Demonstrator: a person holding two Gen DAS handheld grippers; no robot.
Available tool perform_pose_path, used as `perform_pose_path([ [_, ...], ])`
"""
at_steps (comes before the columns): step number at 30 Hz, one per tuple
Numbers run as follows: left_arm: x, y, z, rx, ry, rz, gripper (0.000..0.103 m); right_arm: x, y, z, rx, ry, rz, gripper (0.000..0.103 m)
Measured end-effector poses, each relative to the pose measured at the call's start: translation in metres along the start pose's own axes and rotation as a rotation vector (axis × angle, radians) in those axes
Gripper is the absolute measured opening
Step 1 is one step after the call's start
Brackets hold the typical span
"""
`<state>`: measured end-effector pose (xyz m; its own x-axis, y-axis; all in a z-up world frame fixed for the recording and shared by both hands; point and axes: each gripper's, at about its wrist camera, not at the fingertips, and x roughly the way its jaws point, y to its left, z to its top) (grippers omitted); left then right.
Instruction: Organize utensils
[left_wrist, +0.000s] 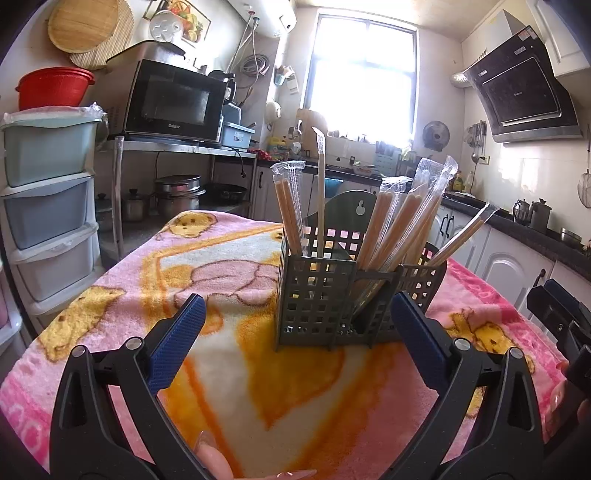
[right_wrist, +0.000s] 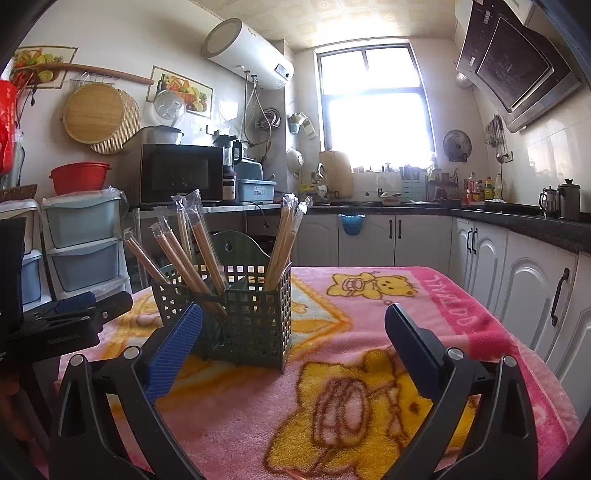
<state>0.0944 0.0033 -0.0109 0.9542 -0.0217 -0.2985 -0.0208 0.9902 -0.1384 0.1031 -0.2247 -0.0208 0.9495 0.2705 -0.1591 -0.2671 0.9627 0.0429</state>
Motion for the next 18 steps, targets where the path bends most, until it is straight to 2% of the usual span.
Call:
perform_pose_path([
  [18,0.0003,-0.0002,-0.0020,0.003,0.001,-0.008,0.093,-0.0023,-0.0016,-0.0007,0.003,0.003,-0.003,0.096],
])
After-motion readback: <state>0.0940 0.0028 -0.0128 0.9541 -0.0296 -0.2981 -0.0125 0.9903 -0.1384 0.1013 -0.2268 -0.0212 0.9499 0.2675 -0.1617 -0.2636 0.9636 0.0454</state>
